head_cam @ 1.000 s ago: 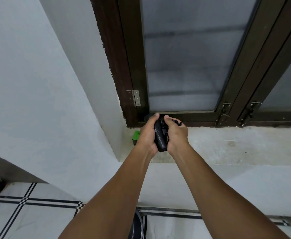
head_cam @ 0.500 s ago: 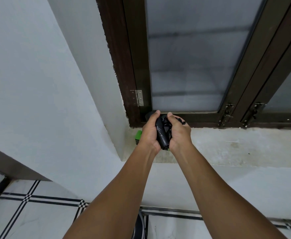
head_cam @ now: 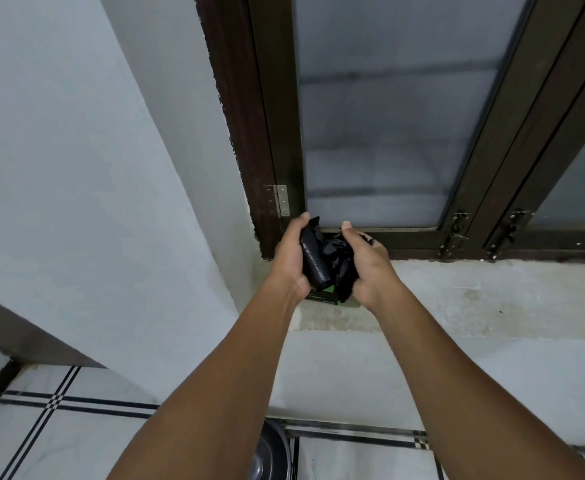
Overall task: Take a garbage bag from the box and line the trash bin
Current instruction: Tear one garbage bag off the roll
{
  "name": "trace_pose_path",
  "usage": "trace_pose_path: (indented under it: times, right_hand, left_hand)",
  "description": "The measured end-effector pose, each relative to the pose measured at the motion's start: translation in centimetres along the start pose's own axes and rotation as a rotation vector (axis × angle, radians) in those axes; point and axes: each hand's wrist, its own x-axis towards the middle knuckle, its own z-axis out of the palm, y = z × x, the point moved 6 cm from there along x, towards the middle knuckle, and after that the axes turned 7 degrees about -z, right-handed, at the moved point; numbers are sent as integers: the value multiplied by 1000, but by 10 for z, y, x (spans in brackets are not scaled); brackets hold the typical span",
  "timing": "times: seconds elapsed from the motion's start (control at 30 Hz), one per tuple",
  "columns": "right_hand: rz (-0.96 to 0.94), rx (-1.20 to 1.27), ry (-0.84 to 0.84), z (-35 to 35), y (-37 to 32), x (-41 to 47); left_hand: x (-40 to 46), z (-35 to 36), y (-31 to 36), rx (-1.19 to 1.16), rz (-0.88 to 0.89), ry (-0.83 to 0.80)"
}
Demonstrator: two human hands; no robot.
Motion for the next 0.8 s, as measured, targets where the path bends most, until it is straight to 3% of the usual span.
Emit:
trace_pose_path:
  times: [0.13, 0.23, 0.53, 0.7, 0.8]
  right_hand:
    - [48, -351, -339, -7, -4, -4]
    - [82, -555, -457, -14, -5, -5]
    - [5, -544, -410, -18, -7, 3]
    - [-35, -579, -386, -15, -4, 2]
    - [-21, -626, -393, -16, 0, 4]
  left_hand:
    - [3, -12, 16, 211, 7, 2]
    - [0, -18, 23, 348, 19, 22]
    - [-4, -20, 20, 442, 34, 80]
    - [-9, -18, 13, 469, -121, 19]
    - [-7, -20, 14, 527, -91, 21]
